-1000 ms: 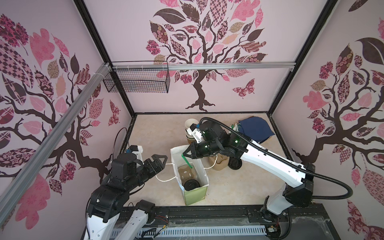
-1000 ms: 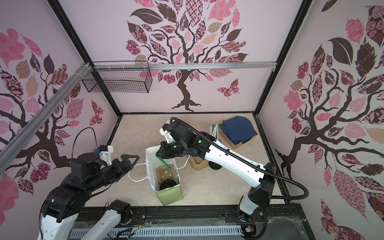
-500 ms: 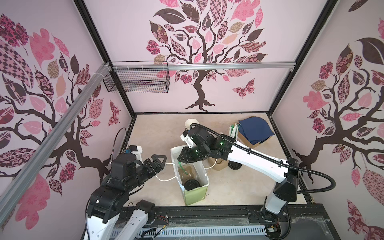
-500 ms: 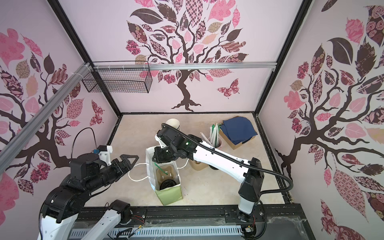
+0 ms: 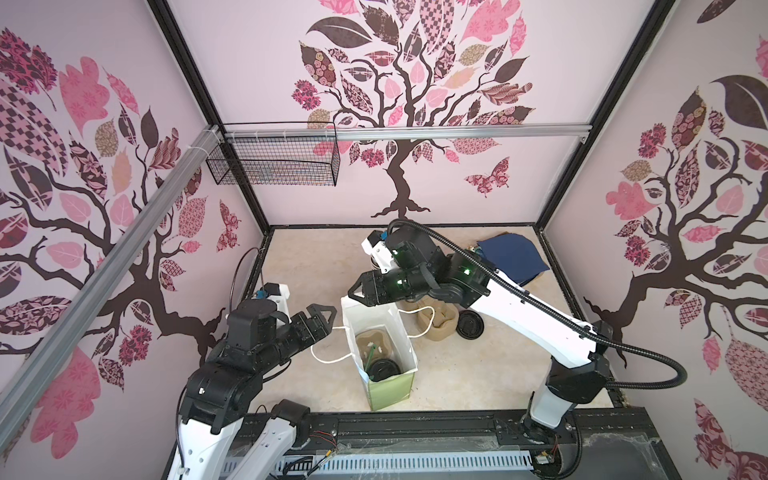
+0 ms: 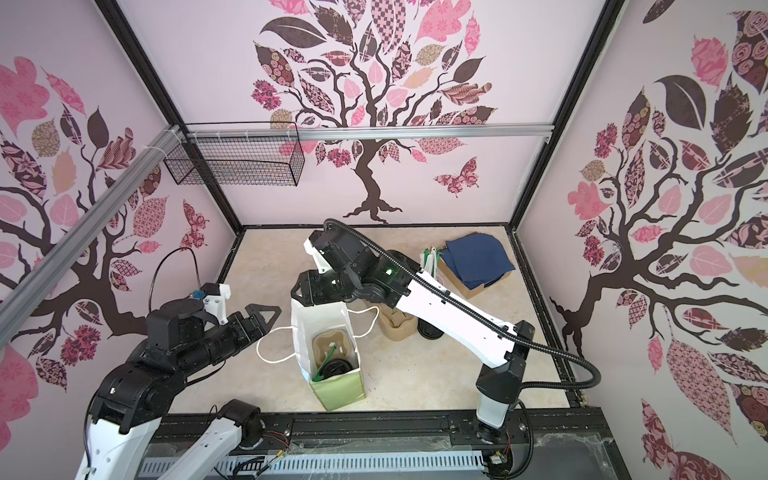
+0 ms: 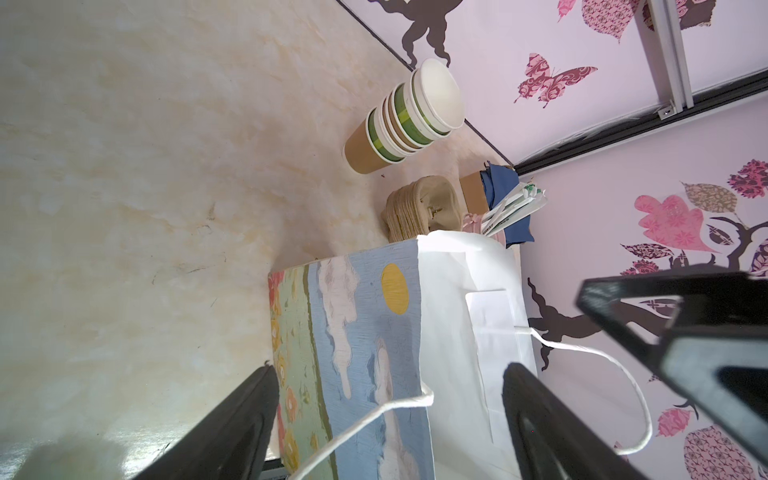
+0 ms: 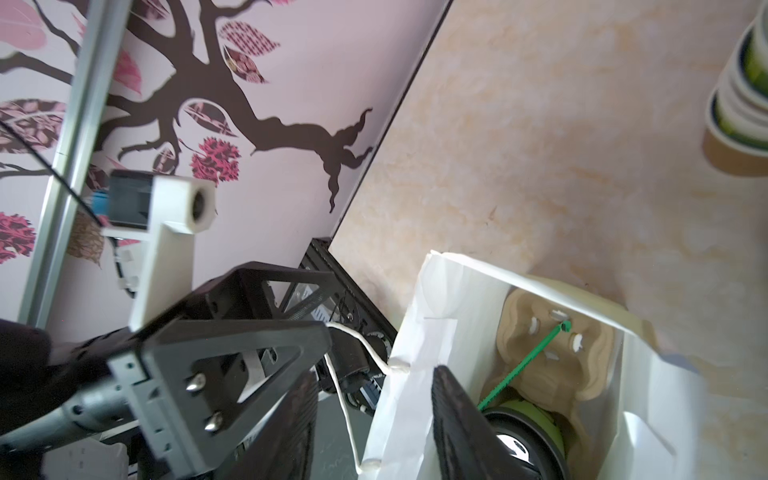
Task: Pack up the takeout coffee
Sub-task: 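Open the right gripper and lift it out of the bag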
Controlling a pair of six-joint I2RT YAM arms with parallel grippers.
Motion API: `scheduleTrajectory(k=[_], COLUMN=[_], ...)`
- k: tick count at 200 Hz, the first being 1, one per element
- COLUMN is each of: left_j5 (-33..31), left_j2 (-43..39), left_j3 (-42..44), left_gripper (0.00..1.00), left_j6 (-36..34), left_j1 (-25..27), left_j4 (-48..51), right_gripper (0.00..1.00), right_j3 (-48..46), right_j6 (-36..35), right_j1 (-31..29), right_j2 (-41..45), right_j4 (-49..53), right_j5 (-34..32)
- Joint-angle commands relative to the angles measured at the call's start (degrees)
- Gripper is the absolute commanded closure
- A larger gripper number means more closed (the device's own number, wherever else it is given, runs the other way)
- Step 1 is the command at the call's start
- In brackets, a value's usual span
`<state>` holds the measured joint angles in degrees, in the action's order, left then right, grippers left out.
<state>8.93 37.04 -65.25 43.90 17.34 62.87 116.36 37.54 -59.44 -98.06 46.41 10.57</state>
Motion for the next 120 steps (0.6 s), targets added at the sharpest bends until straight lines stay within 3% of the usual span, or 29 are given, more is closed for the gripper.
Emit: scheduleTrajectory(k=[1, 19, 55, 93, 120], left_j5=[-2.44, -2.69, -5.24, -6.50, -7.99], left_j2=[-0.82, -1.09, -0.87, 0.64, 1.18], left_j3=[-1.86, -1.37, -1.06, -1.44, -2.09], left_gripper=[0.12, 0.12, 0.12, 0.12, 0.12], left_j6=[-1.17, -1.42, -1.88, -2.60, -3.35], left_j1=[-0.03, -0.03, -0.01, 0.01, -0.02], left_j4=[-3.11, -5.80, -8.57, -9.24, -8.93], right_gripper=[0.51, 0.50, 0.50, 0.49, 0.49], right_j3=[0.50, -6.83, -22.36, -35.14, -45.49], right_j6=[-2.34, -0.54, 2.21, 0.08, 1.35], right_j1=[1.83, 6.72, 24.91, 43.42, 54.98], right_j2=[8.06, 15.90, 29.34, 32.38, 33.90], right_j4=[9.10, 11.18, 13.04, 12.57, 3.43], right_j5=[-10.57, -15.76, -13.14, -6.70, -0.27])
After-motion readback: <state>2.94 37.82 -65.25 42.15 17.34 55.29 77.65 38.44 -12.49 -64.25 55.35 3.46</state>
